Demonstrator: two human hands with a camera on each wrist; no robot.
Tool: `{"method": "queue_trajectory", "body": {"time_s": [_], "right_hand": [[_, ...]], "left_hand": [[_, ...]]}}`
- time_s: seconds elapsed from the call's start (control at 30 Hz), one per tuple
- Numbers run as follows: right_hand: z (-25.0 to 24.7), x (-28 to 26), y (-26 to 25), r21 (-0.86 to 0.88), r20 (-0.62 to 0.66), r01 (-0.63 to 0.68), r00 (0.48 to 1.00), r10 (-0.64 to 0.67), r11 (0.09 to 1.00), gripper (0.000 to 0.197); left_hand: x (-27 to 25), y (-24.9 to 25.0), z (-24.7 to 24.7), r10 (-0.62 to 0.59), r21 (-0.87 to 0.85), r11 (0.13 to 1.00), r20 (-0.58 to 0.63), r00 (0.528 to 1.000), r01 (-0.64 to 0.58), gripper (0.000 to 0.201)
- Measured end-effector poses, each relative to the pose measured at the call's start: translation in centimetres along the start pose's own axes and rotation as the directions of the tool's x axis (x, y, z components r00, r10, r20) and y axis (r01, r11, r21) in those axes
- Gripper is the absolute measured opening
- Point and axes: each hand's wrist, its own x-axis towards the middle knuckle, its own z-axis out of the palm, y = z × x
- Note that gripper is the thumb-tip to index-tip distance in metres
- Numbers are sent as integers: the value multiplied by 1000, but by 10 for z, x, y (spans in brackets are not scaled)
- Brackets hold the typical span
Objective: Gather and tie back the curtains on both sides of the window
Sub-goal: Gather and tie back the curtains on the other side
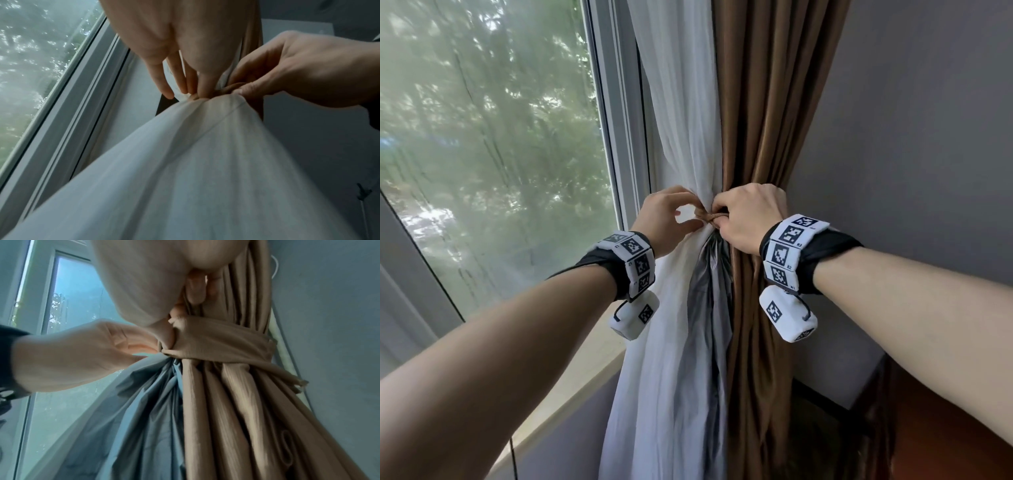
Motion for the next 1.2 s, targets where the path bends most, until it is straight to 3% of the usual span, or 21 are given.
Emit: {"method": "queue_trajectory", "body": {"time_s": [0.1, 0.2, 0.33, 0.4, 0.53, 0.73, 0.93, 1.03, 1.2], "right_hand": [[7, 6, 1, -22, -5, -5, 1000, 5, 1000, 25], [9, 8, -3, 59, 0, -110, 994, 110, 992, 27], [0, 20, -2, 179, 156, -303, 948, 277, 936, 47], [-3, 25, 0, 190, 160, -345, 935, 317, 919, 46], [2, 24, 0, 162, 100, -286, 957, 273, 944, 33], [13, 30, -1, 143, 89, -216, 975, 205, 966, 34], [19, 49, 0, 227, 130, -247, 966, 222, 942, 50], [18, 47, 1, 167, 140, -187, 976, 165, 968, 46], [13, 47, -1, 101, 167, -141, 978, 123, 985, 50]], "left_hand": [[5, -6, 9, 99, 14, 995, -24, 995, -99, 11], [13, -8, 18, 174, 58, 983, -17, 985, -173, 9], [24, -4, 15, 188, 76, 977, 147, 971, -200, 15], [34, 3, 5, 140, 72, 984, 263, 955, -164, 15], [49, 10, -16, -84, 79, 995, 421, 903, 56, 14], [46, -4, -20, -213, -57, 965, 394, 894, 255, 14], [51, 0, -26, -220, 82, 976, 356, 908, 204, 26], [57, -5, -32, -226, 112, 974, 371, 901, 198, 25], [54, -6, -27, -125, 328, 945, 401, 908, -15, 32]]}}
